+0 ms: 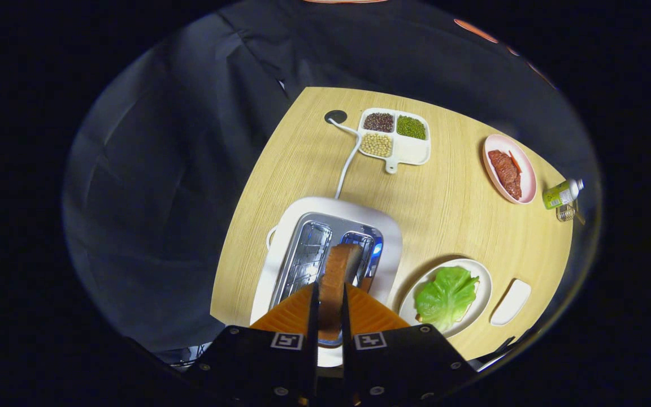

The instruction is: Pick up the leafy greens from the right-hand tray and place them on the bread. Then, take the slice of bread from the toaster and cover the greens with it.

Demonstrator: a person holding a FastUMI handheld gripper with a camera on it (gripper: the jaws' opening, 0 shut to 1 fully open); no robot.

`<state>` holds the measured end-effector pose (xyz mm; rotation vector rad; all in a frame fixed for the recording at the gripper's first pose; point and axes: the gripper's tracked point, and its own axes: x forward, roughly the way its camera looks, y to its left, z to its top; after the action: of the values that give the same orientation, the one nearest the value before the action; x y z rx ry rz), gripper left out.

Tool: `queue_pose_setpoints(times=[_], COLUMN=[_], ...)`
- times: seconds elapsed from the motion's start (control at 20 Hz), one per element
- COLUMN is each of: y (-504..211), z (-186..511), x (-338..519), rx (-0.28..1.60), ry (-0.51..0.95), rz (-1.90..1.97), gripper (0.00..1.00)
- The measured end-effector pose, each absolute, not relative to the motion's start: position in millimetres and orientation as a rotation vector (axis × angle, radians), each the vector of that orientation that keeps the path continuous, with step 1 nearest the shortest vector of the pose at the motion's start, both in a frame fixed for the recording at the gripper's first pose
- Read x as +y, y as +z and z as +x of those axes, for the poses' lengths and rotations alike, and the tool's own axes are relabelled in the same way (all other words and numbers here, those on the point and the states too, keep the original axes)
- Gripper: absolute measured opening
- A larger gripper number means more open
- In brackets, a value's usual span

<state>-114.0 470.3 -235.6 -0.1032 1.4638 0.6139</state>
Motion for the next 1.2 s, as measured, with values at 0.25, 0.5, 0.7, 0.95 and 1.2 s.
queue_pose_setpoints(times=[0.25,0.5,0.7,0.95,1.2], y=[-225,-207,-185,-171,-180], z=[-106,-98,-93,-85,-80], x=[464,443,426,388,336], rx=[1.427,1.391,1.360,1.326,1.308], ry=[0.639,0.682,0.749,0.781,0.762], rz=[-0.016,0.103,0.230,0.370,0.477], gripper=[0.10,0.10,0.10,0.10,0.10])
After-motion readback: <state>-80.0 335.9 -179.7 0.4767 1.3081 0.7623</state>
